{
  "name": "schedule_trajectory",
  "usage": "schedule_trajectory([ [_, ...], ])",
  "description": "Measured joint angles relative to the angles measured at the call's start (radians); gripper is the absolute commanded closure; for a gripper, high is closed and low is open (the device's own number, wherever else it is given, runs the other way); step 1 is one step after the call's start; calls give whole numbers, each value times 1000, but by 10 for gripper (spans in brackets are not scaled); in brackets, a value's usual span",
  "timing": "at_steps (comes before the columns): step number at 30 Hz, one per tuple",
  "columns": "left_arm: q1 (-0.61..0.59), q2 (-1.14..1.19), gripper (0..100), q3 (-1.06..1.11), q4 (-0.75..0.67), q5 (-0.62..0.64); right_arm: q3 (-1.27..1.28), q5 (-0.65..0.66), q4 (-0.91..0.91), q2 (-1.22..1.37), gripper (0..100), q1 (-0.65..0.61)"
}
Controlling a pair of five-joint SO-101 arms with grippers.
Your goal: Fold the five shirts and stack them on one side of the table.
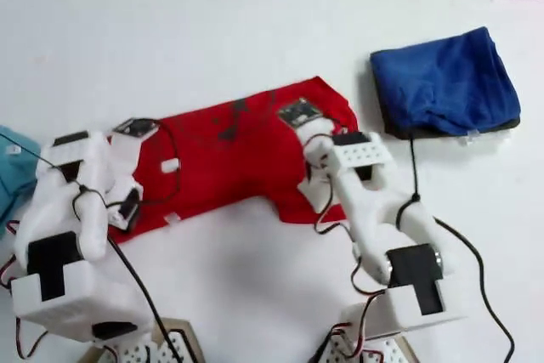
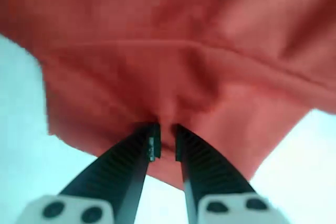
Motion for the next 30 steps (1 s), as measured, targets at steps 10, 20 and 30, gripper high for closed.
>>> schedule_trajectory([
  [10,0,11,973,-28,94,-6,0,123,117,-21,940,71],
  [20,29,14,973,-301,295,34,6,129,189,-203,940,126],
  [30,365,14,973,-241,144,255,6,-21,190,-313,938,-26],
])
